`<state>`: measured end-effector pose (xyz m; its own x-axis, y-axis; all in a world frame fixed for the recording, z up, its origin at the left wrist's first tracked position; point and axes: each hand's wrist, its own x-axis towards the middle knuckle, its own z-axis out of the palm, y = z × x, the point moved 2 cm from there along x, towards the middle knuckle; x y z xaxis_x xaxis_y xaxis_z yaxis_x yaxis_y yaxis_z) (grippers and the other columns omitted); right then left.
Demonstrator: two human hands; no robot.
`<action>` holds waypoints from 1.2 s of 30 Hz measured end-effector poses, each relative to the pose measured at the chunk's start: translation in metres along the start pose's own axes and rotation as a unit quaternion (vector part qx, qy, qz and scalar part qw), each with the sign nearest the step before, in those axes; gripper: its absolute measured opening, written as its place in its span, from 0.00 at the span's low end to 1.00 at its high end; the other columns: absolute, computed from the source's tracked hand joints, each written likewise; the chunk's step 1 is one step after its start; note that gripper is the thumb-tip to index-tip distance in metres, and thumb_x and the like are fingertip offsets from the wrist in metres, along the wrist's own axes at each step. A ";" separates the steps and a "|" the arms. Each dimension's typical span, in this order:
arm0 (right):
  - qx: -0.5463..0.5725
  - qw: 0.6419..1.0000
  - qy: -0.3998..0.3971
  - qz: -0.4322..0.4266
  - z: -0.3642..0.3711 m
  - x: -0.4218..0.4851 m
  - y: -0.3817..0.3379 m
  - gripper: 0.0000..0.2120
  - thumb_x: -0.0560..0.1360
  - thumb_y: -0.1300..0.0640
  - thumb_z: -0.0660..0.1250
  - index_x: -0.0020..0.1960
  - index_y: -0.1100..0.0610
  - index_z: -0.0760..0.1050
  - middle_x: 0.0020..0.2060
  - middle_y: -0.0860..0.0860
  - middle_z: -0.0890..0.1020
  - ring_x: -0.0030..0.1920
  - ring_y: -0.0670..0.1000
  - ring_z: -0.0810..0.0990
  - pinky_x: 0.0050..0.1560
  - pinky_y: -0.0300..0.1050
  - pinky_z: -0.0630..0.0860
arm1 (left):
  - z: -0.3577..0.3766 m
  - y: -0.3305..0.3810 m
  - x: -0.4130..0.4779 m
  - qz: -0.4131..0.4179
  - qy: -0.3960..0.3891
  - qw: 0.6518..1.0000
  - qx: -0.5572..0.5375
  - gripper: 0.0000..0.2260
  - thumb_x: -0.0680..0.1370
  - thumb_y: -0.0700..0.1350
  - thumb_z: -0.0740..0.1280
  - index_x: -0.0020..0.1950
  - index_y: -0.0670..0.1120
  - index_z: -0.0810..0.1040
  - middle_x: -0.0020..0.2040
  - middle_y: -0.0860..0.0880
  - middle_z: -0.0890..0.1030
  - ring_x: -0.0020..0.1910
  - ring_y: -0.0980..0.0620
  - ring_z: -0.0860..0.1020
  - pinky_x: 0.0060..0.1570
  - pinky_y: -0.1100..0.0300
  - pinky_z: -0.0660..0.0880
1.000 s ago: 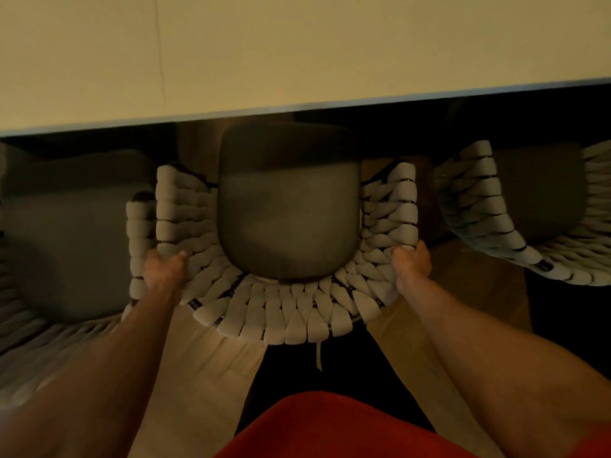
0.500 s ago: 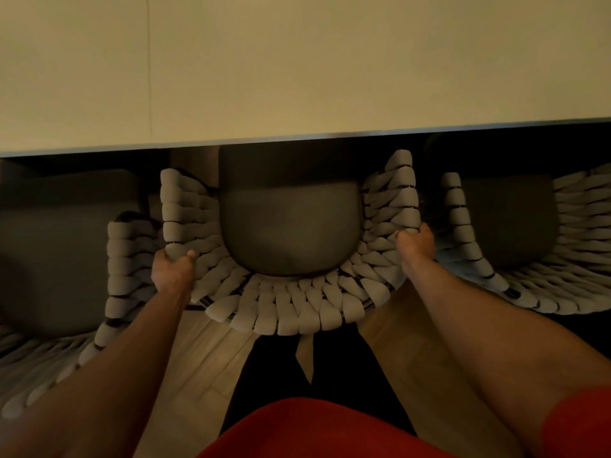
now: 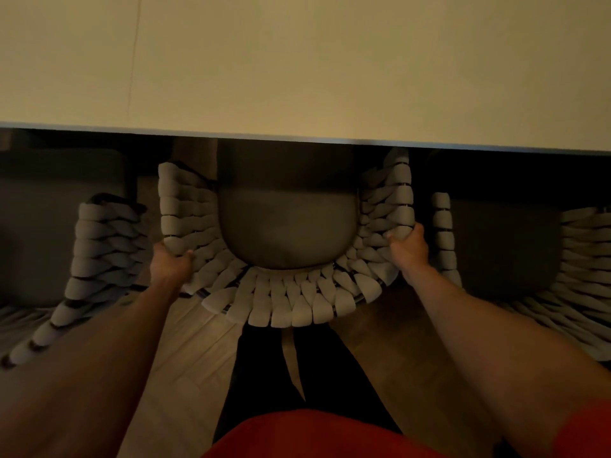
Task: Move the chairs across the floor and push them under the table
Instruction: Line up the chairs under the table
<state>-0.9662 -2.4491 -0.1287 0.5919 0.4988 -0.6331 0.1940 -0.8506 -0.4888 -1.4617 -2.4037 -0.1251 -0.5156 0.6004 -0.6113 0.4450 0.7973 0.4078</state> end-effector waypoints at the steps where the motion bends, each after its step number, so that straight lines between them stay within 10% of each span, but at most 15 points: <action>1: -0.014 1.000 -0.003 -0.015 -0.001 -0.003 0.003 0.32 0.82 0.57 0.70 0.82 0.53 0.61 0.74 0.58 0.74 0.74 0.62 0.73 0.73 0.62 0.73 | 0.000 0.000 -0.005 0.005 -0.001 1.000 0.012 0.28 0.83 0.47 0.71 0.79 0.46 0.63 0.73 0.37 0.74 0.69 0.34 0.76 0.64 0.37 0.78; 7: -0.165 0.977 -0.004 -0.136 -0.004 -0.051 0.013 0.41 0.85 0.58 0.66 0.87 0.58 0.44 0.86 0.57 0.51 0.82 0.62 0.61 0.77 0.55 0.66 | -0.005 -0.009 -0.052 0.099 0.006 0.993 0.060 0.37 0.81 0.40 0.69 0.86 0.48 0.54 0.81 0.39 0.67 0.76 0.35 0.69 0.74 0.38 0.70; 12: -0.265 0.931 -0.018 -0.250 -0.005 -0.092 0.045 0.24 0.86 0.55 0.62 0.80 0.60 0.66 0.86 0.58 0.49 0.85 0.61 0.50 0.81 0.56 0.60 | 0.010 -0.033 -0.102 0.190 -0.048 0.963 0.185 0.33 0.80 0.39 0.69 0.83 0.42 0.61 0.87 0.40 0.45 0.84 0.36 0.53 0.78 0.40 0.66; 20: -0.480 0.782 -0.115 -0.380 0.026 -0.145 0.074 0.30 0.80 0.47 0.67 0.78 0.61 0.70 0.78 0.59 0.70 0.83 0.63 0.57 0.85 0.60 0.50 | 0.039 -0.065 -0.136 0.381 -0.157 0.830 0.376 0.24 0.79 0.46 0.68 0.75 0.45 0.74 0.74 0.44 0.75 0.82 0.40 0.60 0.83 0.38 0.51; 25: -0.546 0.759 -0.097 -0.342 0.052 -0.147 0.071 0.32 0.78 0.41 0.70 0.76 0.56 0.70 0.73 0.57 0.76 0.83 0.64 0.56 0.84 0.63 0.47 | 0.060 -0.069 -0.130 0.458 -0.133 0.734 0.483 0.26 0.78 0.50 0.70 0.77 0.47 0.73 0.73 0.44 0.77 0.73 0.41 0.73 0.84 0.42 0.47; 36: -0.602 0.727 -0.042 -0.329 0.088 -0.117 0.067 0.25 0.75 0.31 0.71 0.66 0.44 0.80 0.63 0.49 0.84 0.78 0.62 0.67 0.82 0.67 0.48 | 0.085 -0.060 -0.106 0.489 -0.059 0.725 0.481 0.18 0.80 0.46 0.70 0.69 0.57 0.79 0.63 0.53 0.84 0.63 0.48 0.81 0.68 0.49 0.64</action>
<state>-1.0916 -2.5496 -0.1402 0.0217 0.8289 -0.5589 0.9869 0.0717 0.1447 -1.3715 -2.5202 -0.1427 0.4330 0.7942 -0.4263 0.8893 -0.4537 0.0581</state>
